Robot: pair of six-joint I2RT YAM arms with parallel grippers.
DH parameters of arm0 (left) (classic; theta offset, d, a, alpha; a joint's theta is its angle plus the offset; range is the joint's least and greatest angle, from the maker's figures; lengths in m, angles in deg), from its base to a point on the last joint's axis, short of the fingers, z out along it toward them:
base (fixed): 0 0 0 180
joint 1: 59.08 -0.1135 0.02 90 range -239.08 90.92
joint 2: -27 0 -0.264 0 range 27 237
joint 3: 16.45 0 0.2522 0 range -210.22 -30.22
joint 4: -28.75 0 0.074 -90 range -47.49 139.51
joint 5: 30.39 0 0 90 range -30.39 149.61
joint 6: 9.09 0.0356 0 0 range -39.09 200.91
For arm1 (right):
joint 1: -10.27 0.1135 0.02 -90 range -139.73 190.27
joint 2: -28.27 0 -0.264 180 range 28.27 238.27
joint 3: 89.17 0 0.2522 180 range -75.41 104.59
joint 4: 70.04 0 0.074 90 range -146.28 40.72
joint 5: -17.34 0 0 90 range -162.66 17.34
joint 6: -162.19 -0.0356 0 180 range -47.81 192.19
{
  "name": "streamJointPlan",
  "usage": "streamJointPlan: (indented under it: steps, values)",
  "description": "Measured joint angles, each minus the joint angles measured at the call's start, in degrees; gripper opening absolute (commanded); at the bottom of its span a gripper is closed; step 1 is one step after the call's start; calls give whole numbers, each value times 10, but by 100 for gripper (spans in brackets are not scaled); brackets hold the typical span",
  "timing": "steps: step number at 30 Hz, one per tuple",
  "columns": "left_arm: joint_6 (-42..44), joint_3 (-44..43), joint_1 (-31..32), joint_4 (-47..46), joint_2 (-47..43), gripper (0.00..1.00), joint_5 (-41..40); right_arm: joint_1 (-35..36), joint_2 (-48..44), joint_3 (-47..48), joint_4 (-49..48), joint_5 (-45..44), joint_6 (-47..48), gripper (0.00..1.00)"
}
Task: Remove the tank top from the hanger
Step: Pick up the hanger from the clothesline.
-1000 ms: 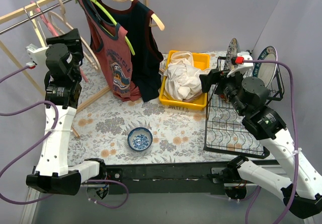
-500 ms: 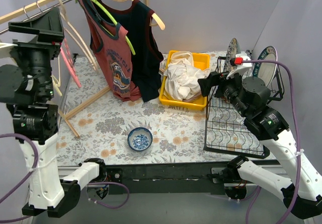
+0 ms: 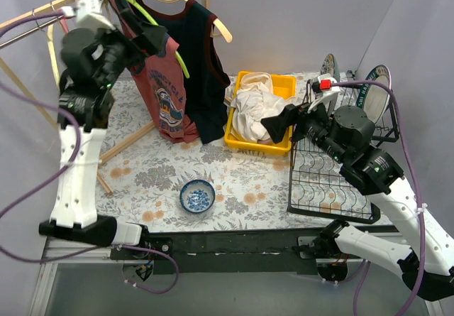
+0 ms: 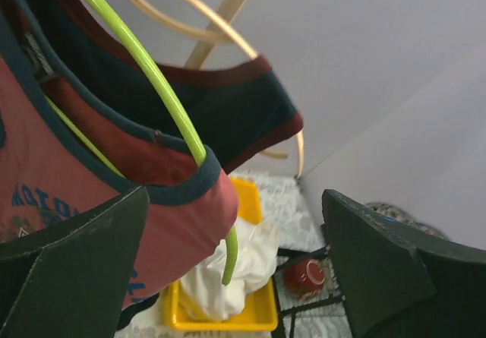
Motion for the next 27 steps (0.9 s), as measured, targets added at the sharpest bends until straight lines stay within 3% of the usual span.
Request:
streamJointPlan:
  steps: [3, 6, 8, 13, 20, 22, 27]
  values:
    - [35, -42, 53, 42, 73, 98, -25, 25, 6, 0, -5, -2, -5, 98]
    - [47, -68, 80, 61, 117, 88, -41, 54, 21, 0, -9, -12, -5, 98]
    - [43, -75, 81, 68, 129, 84, -62, 71, 31, 1, -9, -20, -4, 98]
    - [10, -120, 69, 80, 151, 85, -92, 106, 40, 1, -9, -43, 0, 98]
    - [-22, -121, 60, 52, 160, 65, -103, 122, 36, 1, -9, -64, 8, 98]
    - [-29, -124, 58, 48, 169, 55, -104, 123, 36, 1, -9, -66, 9, 98]
    - [-37, -129, 52, 44, 194, 50, -106, 129, 36, 1, -13, -67, 10, 98]
